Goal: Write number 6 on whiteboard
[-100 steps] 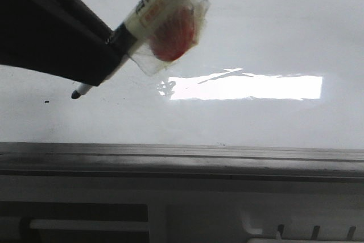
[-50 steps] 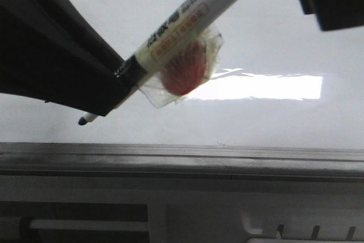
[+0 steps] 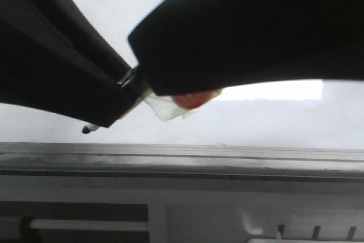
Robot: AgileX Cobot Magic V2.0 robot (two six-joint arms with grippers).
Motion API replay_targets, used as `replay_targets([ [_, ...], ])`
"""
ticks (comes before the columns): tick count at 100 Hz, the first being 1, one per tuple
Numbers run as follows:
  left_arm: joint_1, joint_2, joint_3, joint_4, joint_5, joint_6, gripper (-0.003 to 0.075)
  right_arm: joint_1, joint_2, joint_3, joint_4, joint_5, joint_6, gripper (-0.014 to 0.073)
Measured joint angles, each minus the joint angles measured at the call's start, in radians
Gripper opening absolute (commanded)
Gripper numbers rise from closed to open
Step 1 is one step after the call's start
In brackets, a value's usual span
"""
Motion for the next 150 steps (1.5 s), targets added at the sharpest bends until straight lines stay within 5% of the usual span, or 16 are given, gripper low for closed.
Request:
replay_targets([
  [21, 0.000, 0.000, 0.000, 0.004, 0.016, 0.002, -0.0019, 0.014, 0.023, 0.000, 0.078, -0.062, -0.002, -0.0074],
  [48, 0.000, 0.001, 0.000, 0.004, 0.016, 0.001, -0.0009, 0.017, 0.023, 0.000, 0.083, -0.064, -0.008, -0.0069],
  [57, 0.000, 0.001, 0.000, 0.004, 0.009, 0.001, 0.0096, 0.017, 0.023, 0.000, 0.083, -0.072, -0.009, -0.0069],
  [75, -0.002, -0.027, 0.000, -0.005, -0.062, 0.001, 0.0466, 0.017, 0.013, 0.000, 0.025, -0.081, -0.009, -0.0069],
  [83, -0.002, -0.069, -0.002, -0.022, -0.126, -0.002, 0.0531, 0.017, -0.010, 0.000, -0.010, -0.079, -0.009, -0.0069],
  [111, 0.049, -0.333, 0.032, -0.046, -0.308, -0.236, 0.0353, 0.019, -0.104, 0.000, -0.038, -0.335, -0.059, -0.0069],
  [135, 0.164, -0.629, 0.222, -0.057, -0.434, -0.402, -0.0015, -0.024, -0.122, 0.000, -0.027, -0.451, -0.128, -0.0071],
  [150, 0.183, -0.743, 0.305, -0.074, -0.434, -0.414, -0.0019, -0.119, -0.120, 0.000, 0.034, -0.450, -0.132, -0.0071],
])
